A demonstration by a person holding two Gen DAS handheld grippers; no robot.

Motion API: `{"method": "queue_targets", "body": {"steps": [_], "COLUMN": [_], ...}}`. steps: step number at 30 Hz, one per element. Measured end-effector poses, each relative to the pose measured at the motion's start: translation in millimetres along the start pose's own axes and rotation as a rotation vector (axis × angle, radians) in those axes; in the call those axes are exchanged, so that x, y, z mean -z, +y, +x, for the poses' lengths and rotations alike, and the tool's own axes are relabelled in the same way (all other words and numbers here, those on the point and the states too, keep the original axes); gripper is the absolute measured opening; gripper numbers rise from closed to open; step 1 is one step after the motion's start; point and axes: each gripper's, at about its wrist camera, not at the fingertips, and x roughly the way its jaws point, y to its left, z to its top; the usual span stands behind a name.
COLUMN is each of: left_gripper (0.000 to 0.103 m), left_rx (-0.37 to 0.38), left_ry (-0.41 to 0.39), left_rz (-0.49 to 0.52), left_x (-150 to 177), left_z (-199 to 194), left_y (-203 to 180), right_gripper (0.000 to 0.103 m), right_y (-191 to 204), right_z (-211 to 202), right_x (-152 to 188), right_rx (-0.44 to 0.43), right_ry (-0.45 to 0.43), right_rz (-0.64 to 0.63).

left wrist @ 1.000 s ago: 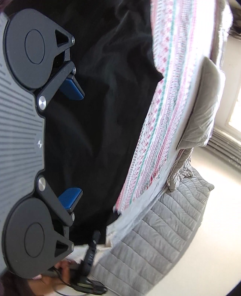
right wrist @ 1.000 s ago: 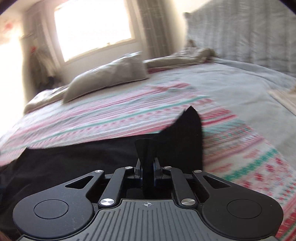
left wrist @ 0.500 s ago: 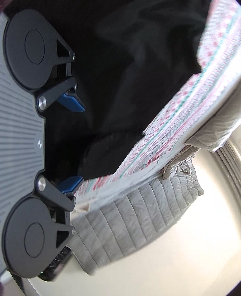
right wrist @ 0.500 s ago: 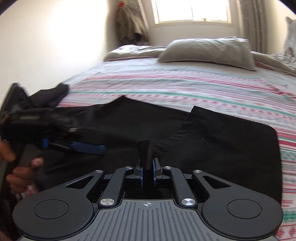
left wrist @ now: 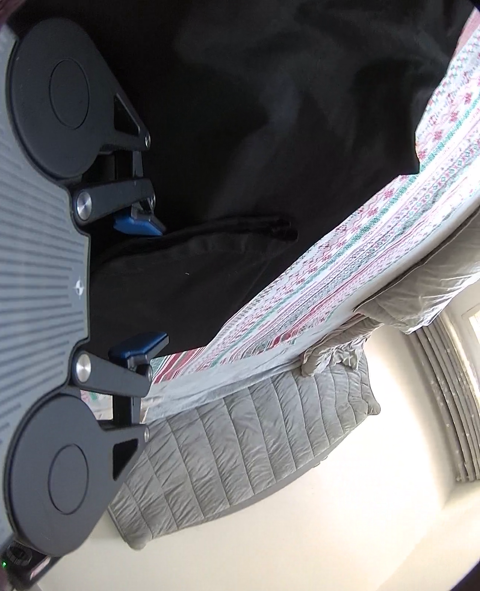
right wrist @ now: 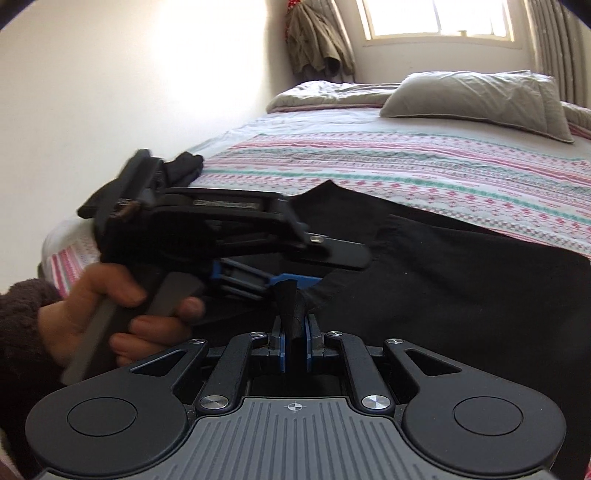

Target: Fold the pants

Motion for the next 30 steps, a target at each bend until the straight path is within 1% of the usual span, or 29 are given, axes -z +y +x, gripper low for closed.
{"method": "queue_targets", "body": {"steps": [1, 3, 4, 5, 6, 9, 10, 11, 13, 14, 16, 19, 21, 24, 26, 29, 30], "left_gripper": [0.056, 0.038, 0.018, 0.011, 0.011, 0.010, 0.010, 0.010, 0.010, 0.010, 0.010, 0.010, 0.010, 0.010, 0.011, 0.011, 0.011], "left_rx": [-0.011, -0.040, -0.059, -0.087, -0.103, -0.136, -0.154, -0.173, -0.210, -0.224, -0.250, -0.303, -0.348, -0.418, -0.458, -0.513, -0.531], "left_ry": [-0.010, -0.026, -0.031, -0.031, -0.031, -0.048, -0.054, -0.059, -0.060, -0.058, -0.054, -0.065, -0.077, -0.097, -0.111, -0.127, -0.133], "left_rz": [0.012, 0.037, 0.050, 0.064, 0.071, 0.110, 0.138, 0.170, 0.236, 0.262, 0.308, 0.359, 0.390, 0.437, 0.461, 0.491, 0.496], "left_x": [-0.3, -1.2, -1.3, -1.8, -1.3, 0.7, 1.5, 2.2, 3.0, 2.4, 1.4, -2.1, -4.8, -7.3, -9.2, -11.7, -12.1], "left_z": [1.0, 1.9, 1.5, 2.0, 1.0, -1.4, -1.5, -1.7, -2.9, -4.8, -9.2, -22.4, -34.0, -49.5, -61.5, -80.4, -85.1], "left_y": [-0.3, -0.6, 0.2, 0.3, 1.5, -2.6, -7.1, -11.6, -19.6, -23.1, -26.8, -29.5, -29.3, -29.0, -26.2, -19.4, -17.9], "right_gripper": [0.010, 0.010, 0.010, 0.012, 0.015, 0.017, 0.022, 0.026, 0.041, 0.045, 0.062, 0.069, 0.072, 0.074, 0.079, 0.080, 0.080], "right_y": [2.2, 6.9, 7.7, 7.5, 7.1, 6.5, 7.0, 7.7, 7.4, 6.8, 5.4, -2.0, -8.1, -18.6, -24.6, -26.7, -26.1], "right_z": [0.6, 3.2, 4.8, 6.3, 7.5, 12.2, 12.7, 12.6, 10.9, 8.5, 1.9, -9.5, -11.8, -11.3, -7.6, 0.9, 3.7], "right_x": [0.3, 1.6, 2.5, 3.8, 5.1, 6.5, 7.0, 7.3, 6.2, 5.3, 3.2, 1.6, 0.2, -0.2, -1.5, -2.4, -2.5], "right_rx": [-0.011, -0.008, -0.003, -0.001, 0.002, 0.010, 0.015, 0.018, 0.018, 0.010, -0.003, -0.022, -0.005, 0.047, 0.091, 0.175, 0.190], "right_ry": [0.004, 0.018, 0.029, 0.038, 0.046, 0.071, 0.074, 0.077, 0.072, 0.066, 0.039, 0.000, -0.019, -0.028, -0.023, 0.001, 0.009], "right_rz": [-0.007, -0.031, -0.036, -0.036, -0.031, -0.035, -0.039, -0.042, -0.039, -0.034, -0.023, 0.006, 0.029, 0.069, 0.095, 0.091, 0.085]}}
